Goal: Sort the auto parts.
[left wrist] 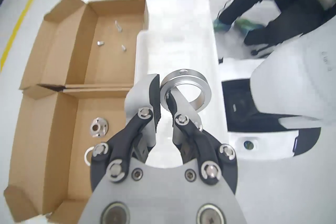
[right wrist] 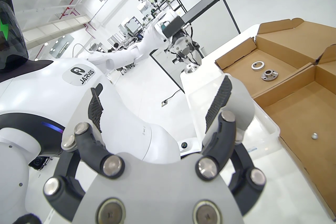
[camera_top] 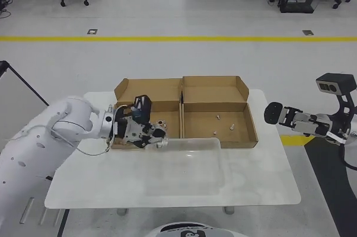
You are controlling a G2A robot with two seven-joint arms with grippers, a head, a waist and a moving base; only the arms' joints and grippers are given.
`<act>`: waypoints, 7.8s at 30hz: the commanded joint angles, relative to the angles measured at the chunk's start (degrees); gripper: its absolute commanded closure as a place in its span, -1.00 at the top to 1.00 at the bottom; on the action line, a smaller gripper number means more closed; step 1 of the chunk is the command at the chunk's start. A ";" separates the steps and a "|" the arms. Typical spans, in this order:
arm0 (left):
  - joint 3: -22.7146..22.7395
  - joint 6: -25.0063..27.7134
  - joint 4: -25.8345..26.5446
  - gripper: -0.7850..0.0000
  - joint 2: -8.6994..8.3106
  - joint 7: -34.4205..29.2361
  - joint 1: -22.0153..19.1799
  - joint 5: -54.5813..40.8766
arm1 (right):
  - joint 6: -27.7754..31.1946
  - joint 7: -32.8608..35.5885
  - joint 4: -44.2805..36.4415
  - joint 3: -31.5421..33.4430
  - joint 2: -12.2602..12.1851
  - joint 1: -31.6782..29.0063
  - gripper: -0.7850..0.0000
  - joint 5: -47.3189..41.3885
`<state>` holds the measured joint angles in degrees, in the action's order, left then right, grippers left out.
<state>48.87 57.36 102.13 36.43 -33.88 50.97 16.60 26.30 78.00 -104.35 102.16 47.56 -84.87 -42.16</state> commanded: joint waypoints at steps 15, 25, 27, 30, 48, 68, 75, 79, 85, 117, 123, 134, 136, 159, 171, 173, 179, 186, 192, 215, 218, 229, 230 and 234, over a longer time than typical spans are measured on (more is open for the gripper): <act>4.73 0.65 6.69 -1.00 -0.92 18.35 6.64 0.48 | 0.00 0.00 0.00 0.00 0.00 0.00 1.00 0.01; 5.44 0.60 7.14 -1.00 -0.27 23.47 7.71 -2.58 | 0.00 0.00 0.00 0.00 0.00 0.00 1.00 0.01; 6.19 0.65 7.30 -1.00 0.15 26.91 7.73 -4.45 | 0.00 0.00 0.00 0.00 0.00 0.00 1.00 0.01; 6.83 0.65 8.73 -1.00 0.85 31.73 7.49 -7.57 | 0.00 0.00 0.00 0.00 0.00 0.00 1.00 0.01; 8.89 0.65 16.02 -1.00 5.07 36.58 6.69 -30.60 | 0.00 0.00 0.00 0.00 0.00 0.00 1.00 0.01; 26.40 0.65 9.06 -1.00 17.10 -8.26 14.87 -73.00 | 0.00 0.00 0.00 0.00 0.00 0.00 1.00 0.01; 30.43 0.65 5.45 -1.00 20.34 -10.40 15.86 -56.82 | 0.00 0.00 0.00 0.00 0.00 0.00 1.00 0.01; 31.46 0.65 5.10 -1.00 21.66 -7.88 16.05 -46.36 | 0.00 0.00 0.00 0.00 0.00 0.00 1.00 0.01; 31.01 0.65 5.78 -1.00 23.11 -2.24 16.58 -39.29 | 0.00 0.00 0.00 0.00 0.00 0.00 1.00 0.01; 30.64 0.65 3.89 -1.00 26.29 -4.14 15.86 -40.07 | 0.00 0.00 0.00 0.00 0.00 0.00 1.00 0.01; 28.10 0.65 4.84 -1.00 26.53 -5.00 15.65 -54.15 | 0.00 0.00 0.00 0.00 0.00 0.00 1.00 0.01; 28.34 0.65 4.48 -1.00 26.61 -12.40 15.14 -63.43 | 0.00 0.00 0.00 0.00 0.00 0.00 1.00 0.01; 28.34 0.65 4.48 -1.00 26.61 -12.40 15.14 -63.43 | 0.00 0.00 0.00 0.00 0.00 0.00 1.00 0.01; 33.90 -9.59 -4.16 -1.00 26.38 -6.93 16.84 -44.89 | 0.00 0.00 0.00 0.00 0.00 0.00 1.00 0.01; 34.49 -14.00 -15.62 -1.00 26.43 -1.19 7.74 -15.76 | 0.00 0.00 0.00 0.00 0.00 0.00 1.00 0.01; 34.01 -14.70 -17.33 -1.00 26.44 -0.26 7.02 -10.75 | 0.00 0.00 0.00 0.00 0.00 0.00 1.00 0.01; 33.18 -14.52 -20.21 -1.00 26.11 1.21 6.38 5.18 | 0.00 0.00 0.00 0.00 0.00 0.00 1.00 0.01; 31.41 -14.12 -23.34 -1.00 25.66 0.67 5.71 17.30 | 0.00 0.00 0.00 0.00 0.00 0.00 1.00 0.01; 29.81 -13.46 -24.15 -1.00 25.24 -0.43 4.54 25.59 | 0.00 0.00 0.00 0.00 0.00 0.00 1.00 0.01; 9.12 -6.51 -41.87 -1.00 26.89 -19.55 -11.27 39.57 | 0.00 0.00 0.00 0.00 0.00 0.00 1.00 0.01; 6.50 -6.59 -44.50 -1.00 27.06 -19.63 -12.39 38.54 | 0.00 0.00 0.00 0.00 0.00 0.00 1.00 0.01; -1.36 -6.29 -50.01 -1.00 27.06 -19.33 -14.85 39.07 | 0.00 0.00 0.00 0.00 0.00 0.00 1.00 0.01; -2.12 -6.44 -50.18 -1.00 27.05 -19.49 -15.05 39.85 | 0.00 0.00 0.00 0.00 0.00 0.00 1.00 0.01; -3.76 -6.09 -51.37 -1.00 27.08 -19.13 -15.31 39.31 | 0.00 0.00 0.00 0.00 0.00 0.00 1.00 0.01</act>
<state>45.41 51.21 50.92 63.49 -53.07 35.72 55.96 26.30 78.00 -104.35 102.16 47.56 -84.87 -42.16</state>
